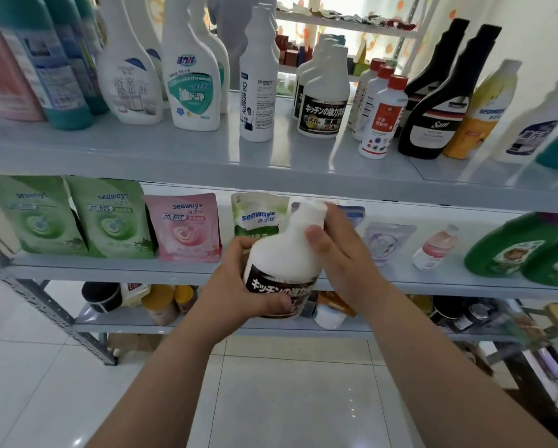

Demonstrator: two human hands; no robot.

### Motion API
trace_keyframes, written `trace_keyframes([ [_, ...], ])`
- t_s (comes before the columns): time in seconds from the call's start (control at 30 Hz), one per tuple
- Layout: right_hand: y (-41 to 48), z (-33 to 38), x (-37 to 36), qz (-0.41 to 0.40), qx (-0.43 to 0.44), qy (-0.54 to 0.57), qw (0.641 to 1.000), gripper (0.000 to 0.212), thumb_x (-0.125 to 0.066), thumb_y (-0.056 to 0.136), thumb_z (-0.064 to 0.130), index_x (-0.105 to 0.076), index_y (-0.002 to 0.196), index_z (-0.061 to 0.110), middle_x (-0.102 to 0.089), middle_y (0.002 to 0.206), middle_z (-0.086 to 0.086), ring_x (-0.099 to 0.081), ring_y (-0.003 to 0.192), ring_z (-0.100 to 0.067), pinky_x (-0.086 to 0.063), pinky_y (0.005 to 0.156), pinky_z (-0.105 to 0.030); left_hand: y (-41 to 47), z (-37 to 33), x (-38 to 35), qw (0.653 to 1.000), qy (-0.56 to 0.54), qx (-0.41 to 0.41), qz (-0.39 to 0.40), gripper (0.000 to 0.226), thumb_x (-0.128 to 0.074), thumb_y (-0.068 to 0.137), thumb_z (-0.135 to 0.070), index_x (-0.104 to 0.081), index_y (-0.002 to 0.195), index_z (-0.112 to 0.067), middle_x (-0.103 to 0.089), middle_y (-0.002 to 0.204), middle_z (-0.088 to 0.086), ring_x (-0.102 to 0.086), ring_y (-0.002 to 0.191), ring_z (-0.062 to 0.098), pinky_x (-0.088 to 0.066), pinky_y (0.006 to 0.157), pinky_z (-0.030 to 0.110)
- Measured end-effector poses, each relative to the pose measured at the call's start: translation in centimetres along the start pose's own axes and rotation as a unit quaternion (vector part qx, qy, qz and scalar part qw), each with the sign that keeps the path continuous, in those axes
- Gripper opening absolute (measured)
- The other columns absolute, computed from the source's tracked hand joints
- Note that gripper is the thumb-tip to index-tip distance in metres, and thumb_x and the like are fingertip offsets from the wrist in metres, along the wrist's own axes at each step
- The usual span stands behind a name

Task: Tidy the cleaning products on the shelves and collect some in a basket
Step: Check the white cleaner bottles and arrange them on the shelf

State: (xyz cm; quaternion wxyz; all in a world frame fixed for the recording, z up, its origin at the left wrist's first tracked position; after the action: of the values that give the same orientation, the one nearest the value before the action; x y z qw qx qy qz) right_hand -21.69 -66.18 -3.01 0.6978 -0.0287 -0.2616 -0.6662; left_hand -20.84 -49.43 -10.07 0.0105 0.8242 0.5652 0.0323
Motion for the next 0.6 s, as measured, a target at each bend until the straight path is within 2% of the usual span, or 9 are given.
trace_keyframes([
  [0.07,-0.9,-1.4,-1.6,0.028,-0.061,0.081,0.994,0.04,-0.046,0.087,0.084,-0.056,0.122,0.067,-0.062,0.123,0.034,-0.058,0.117,0.01,-0.049,0.091,-0.011,-0.1,0.0,0.2,0.998,-0.064,0.008,-0.011,0.093,-0.097,0.045,-0.059,-0.051,0.124,-0.039,-0.073,0.117,-0.005,-0.072,0.109,0.023,-0.063,0.085,0.043],
  [0.13,-1.5,-2.1,-2.5,0.02,-0.096,0.151,0.984,0.06,-0.052,0.08,0.089,-0.052,0.134,0.063,-0.059,0.141,0.023,-0.054,0.134,-0.005,-0.051,0.108,-0.037,-0.2,0.3,0.1,0.988,-0.149,0.032,-0.018,0.103,-0.096,0.05,-0.062,-0.052,0.135,-0.024,-0.071,0.125,0.008,-0.07,0.115,0.032,-0.06,0.089,0.048],
  [0.17,-1.6,-2.2,-2.6,0.013,-0.092,0.168,0.981,0.069,-0.055,0.081,0.087,-0.048,0.143,0.058,-0.054,0.151,0.015,-0.049,0.142,-0.013,-0.045,0.114,-0.049,-0.3,0.5,-0.1,0.98,-0.196,0.044,-0.016,0.104,-0.095,0.054,-0.06,-0.052,0.139,-0.018,-0.069,0.129,0.012,-0.068,0.117,0.034,-0.059,0.089,0.049],
  [0.2,-1.7,-1.9,-2.7,0.008,-0.083,0.173,0.981,0.07,-0.055,0.084,0.084,-0.045,0.147,0.056,-0.048,0.157,0.012,-0.045,0.146,-0.017,-0.04,0.118,-0.054,-0.3,0.6,-0.1,0.972,-0.228,0.051,-0.012,0.097,-0.093,0.061,-0.056,-0.053,0.14,-0.015,-0.068,0.132,0.014,-0.068,0.118,0.035,-0.059,0.088,0.048],
  [0.3,-1.6,-0.9,-2.8,-0.002,-0.08,0.171,0.982,0.049,-0.051,0.091,0.076,-0.043,0.14,0.07,-0.045,0.154,0.026,-0.044,0.144,-0.003,-0.043,0.118,-0.045,0.1,0.6,-0.2,0.966,-0.253,0.059,-0.01,0.058,-0.071,0.085,-0.036,-0.057,0.138,-0.016,-0.07,0.13,0.014,-0.066,0.12,0.037,-0.059,0.087,0.05],
  [0.37,-1.4,-0.6,-2.4,-0.006,-0.08,0.181,0.98,0.046,-0.054,0.095,0.063,-0.043,0.139,0.068,-0.05,0.148,0.031,-0.049,0.138,0.002,-0.049,0.112,-0.037,0.7,0.7,-0.4,0.966,-0.252,0.063,-0.015,0.05,-0.063,0.089,-0.031,-0.06,0.137,-0.018,-0.07,0.129,0.014,-0.067,0.119,0.039,-0.055,0.095,0.062],
  [0.43,-1.0,-0.4,-1.6,-0.007,-0.062,0.19,0.98,0.057,-0.064,0.096,0.046,-0.04,0.145,0.059,-0.054,0.147,0.019,-0.055,0.135,-0.009,-0.054,0.106,-0.039,1.7,0.1,-0.8,0.966,-0.249,0.062,-0.019,0.047,-0.062,0.089,-0.029,-0.062,0.136,-0.02,-0.07,0.129,0.015,-0.066,0.119,0.041,-0.049,0.1,0.066],
  [0.5,-0.3,-0.4,-0.2,-0.02,-0.045,0.18,0.982,0.07,-0.074,0.092,0.035,-0.037,0.148,0.053,-0.057,0.144,0.011,-0.06,0.13,-0.016,-0.057,0.101,-0.043,3.3,-0.6,-1.7,0.97,-0.239,0.048,-0.006,0.045,-0.059,0.09,-0.025,-0.064,0.135,-0.025,-0.069,0.131,0.014,-0.065,0.121,0.039,-0.053,0.098,0.061],
  [0.6,1.5,-1.2,2.9,-0.067,-0.039,0.175,0.982,0.082,-0.08,0.083,0.04,-0.033,0.15,0.053,-0.059,0.138,0.018,-0.061,0.127,-0.01,-0.057,0.099,-0.034,6.4,-2.5,-3.3,0.983,-0.18,0.02,0.003,0.045,-0.055,0.089,-0.026,-0.066,0.131,-0.038,-0.072,0.128,0.006,-0.07,0.115,0.03,-0.06,0.086,0.048],
])
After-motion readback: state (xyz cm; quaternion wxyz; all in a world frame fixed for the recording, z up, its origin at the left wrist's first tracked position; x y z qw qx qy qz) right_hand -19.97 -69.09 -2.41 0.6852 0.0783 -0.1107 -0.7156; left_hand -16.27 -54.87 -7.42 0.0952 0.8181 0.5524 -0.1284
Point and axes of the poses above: each hand's wrist, its own y-axis towards the middle knuckle, its own x-axis out of the back of the hand, z = x × y, the point moved 7 cm from there along y, towards the middle knuckle
